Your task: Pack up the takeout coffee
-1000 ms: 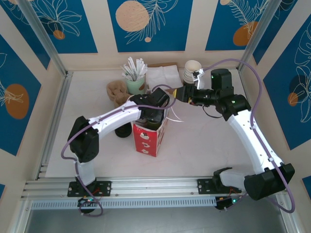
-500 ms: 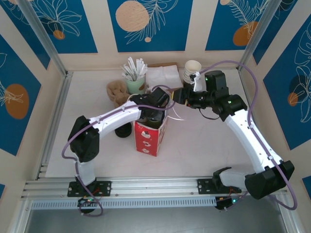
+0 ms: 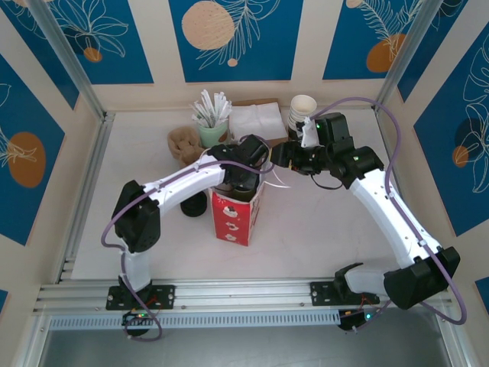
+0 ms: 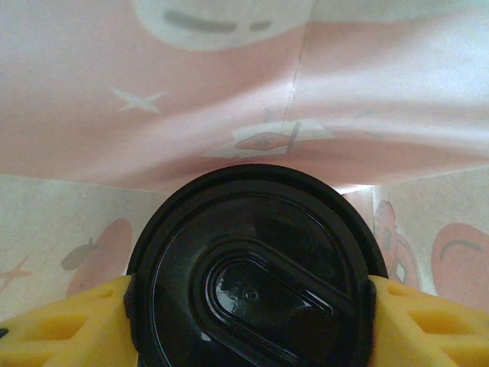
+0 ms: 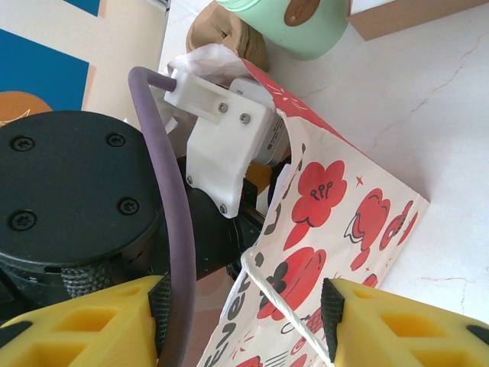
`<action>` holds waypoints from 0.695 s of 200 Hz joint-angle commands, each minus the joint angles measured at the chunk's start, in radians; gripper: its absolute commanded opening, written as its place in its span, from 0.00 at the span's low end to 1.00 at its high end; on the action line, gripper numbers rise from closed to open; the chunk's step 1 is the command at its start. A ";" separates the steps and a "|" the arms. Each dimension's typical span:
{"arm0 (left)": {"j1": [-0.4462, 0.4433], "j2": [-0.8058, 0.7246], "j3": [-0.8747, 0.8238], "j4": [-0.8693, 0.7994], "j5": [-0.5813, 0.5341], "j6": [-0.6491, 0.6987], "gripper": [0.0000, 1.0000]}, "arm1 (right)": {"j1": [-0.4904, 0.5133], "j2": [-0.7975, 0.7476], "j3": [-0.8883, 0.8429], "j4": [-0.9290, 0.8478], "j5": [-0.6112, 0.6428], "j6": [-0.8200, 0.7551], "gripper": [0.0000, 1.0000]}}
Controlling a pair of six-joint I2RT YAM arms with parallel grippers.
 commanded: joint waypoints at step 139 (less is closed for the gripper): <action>0.020 -0.013 0.195 -0.170 0.027 -0.038 0.86 | -0.078 -0.109 0.020 0.010 0.100 0.111 0.68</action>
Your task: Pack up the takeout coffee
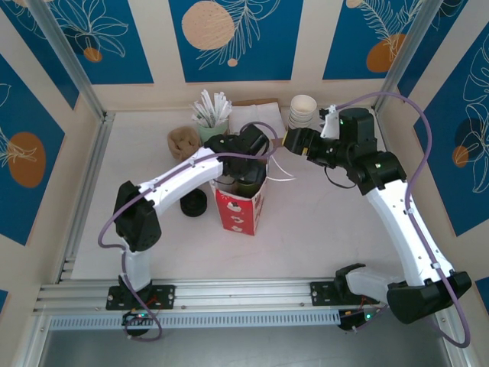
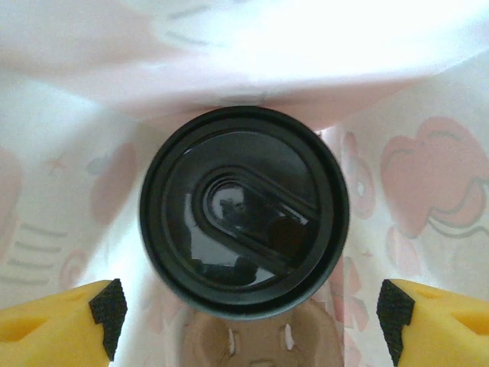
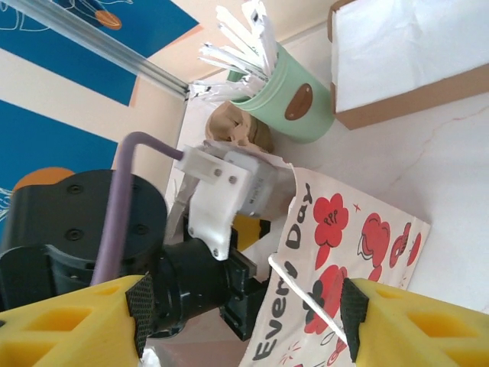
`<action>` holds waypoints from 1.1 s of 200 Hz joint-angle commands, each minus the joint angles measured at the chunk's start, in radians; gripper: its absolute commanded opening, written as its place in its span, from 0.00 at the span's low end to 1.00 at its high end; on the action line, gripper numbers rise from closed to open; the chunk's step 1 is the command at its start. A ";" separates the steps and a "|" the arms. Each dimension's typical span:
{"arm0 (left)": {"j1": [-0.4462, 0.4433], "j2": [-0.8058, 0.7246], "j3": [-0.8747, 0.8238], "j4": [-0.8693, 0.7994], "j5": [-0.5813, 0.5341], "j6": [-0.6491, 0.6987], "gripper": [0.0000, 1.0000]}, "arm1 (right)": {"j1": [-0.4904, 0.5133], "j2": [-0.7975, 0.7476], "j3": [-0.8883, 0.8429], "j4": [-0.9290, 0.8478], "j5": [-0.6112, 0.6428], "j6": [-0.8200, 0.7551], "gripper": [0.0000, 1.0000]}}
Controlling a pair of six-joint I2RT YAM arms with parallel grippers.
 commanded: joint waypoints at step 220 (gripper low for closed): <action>0.015 -0.131 0.336 -0.243 0.153 -0.085 0.75 | 0.033 0.193 0.038 -0.060 0.004 0.040 0.65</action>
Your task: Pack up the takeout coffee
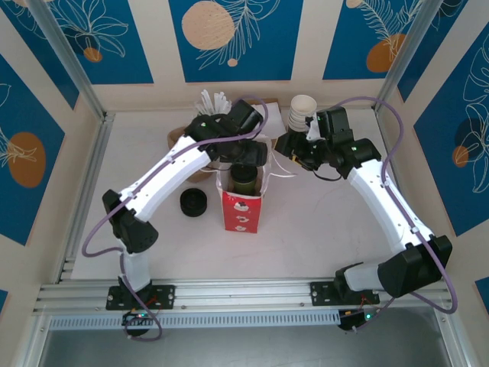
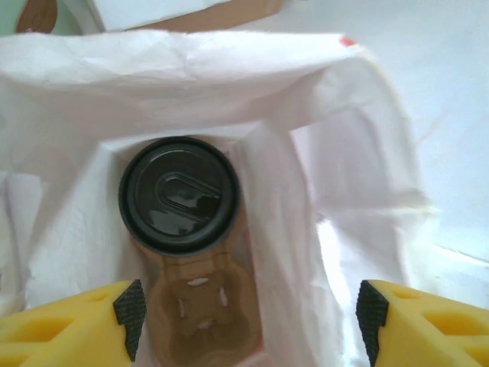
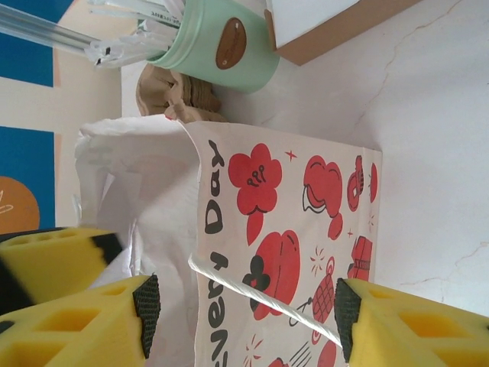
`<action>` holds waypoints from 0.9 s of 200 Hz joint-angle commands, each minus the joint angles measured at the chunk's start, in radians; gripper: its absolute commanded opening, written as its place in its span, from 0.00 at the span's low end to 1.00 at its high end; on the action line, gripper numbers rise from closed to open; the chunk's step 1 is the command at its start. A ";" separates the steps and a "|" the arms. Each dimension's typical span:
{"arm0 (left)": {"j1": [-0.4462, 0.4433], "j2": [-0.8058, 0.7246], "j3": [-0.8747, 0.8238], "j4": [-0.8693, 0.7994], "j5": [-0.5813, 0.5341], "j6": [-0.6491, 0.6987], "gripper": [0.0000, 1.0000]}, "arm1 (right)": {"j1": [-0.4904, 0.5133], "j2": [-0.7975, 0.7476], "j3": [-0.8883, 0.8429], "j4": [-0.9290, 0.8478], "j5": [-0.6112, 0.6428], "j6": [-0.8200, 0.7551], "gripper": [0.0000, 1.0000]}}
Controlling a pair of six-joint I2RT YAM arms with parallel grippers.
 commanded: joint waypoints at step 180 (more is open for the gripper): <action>0.312 -0.555 -0.508 0.325 -0.164 0.197 0.96 | 0.072 0.300 0.214 0.055 -0.078 -0.300 0.41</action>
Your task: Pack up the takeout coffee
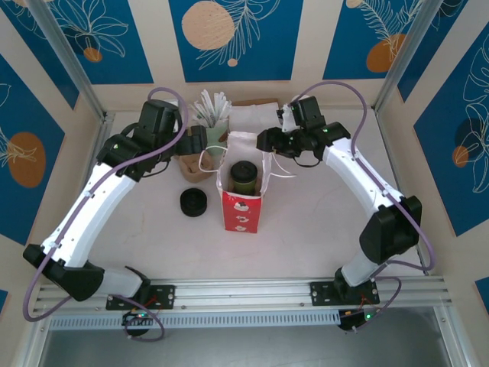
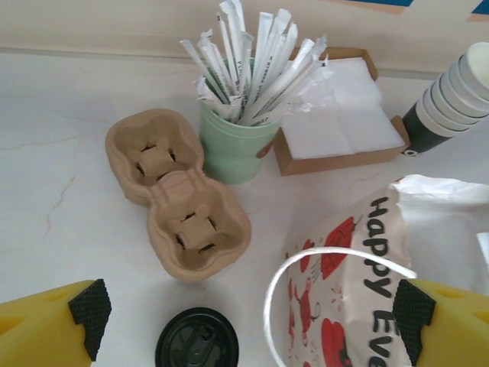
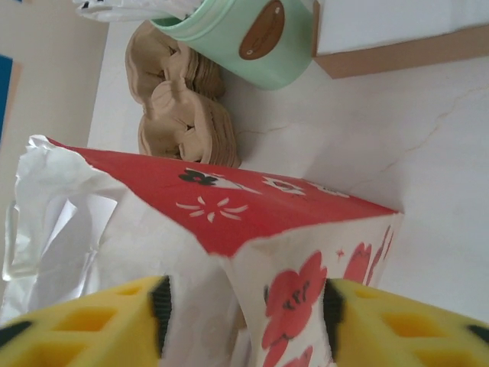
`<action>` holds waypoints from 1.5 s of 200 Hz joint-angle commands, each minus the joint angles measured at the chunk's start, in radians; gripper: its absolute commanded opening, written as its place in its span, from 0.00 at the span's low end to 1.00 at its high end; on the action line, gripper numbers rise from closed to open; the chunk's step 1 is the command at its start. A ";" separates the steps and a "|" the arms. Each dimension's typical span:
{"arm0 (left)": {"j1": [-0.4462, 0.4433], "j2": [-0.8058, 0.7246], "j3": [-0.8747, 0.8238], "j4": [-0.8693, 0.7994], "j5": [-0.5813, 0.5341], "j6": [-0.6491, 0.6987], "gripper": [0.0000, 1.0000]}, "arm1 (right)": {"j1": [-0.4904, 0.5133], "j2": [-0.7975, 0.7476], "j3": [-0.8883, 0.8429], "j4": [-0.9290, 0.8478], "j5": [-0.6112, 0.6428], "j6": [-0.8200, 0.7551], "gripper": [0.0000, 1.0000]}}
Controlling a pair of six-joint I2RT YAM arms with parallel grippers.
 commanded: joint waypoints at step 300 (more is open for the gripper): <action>0.085 -0.057 -0.087 0.033 0.057 0.069 0.97 | 0.111 -0.164 -0.155 0.196 -0.139 -0.094 0.13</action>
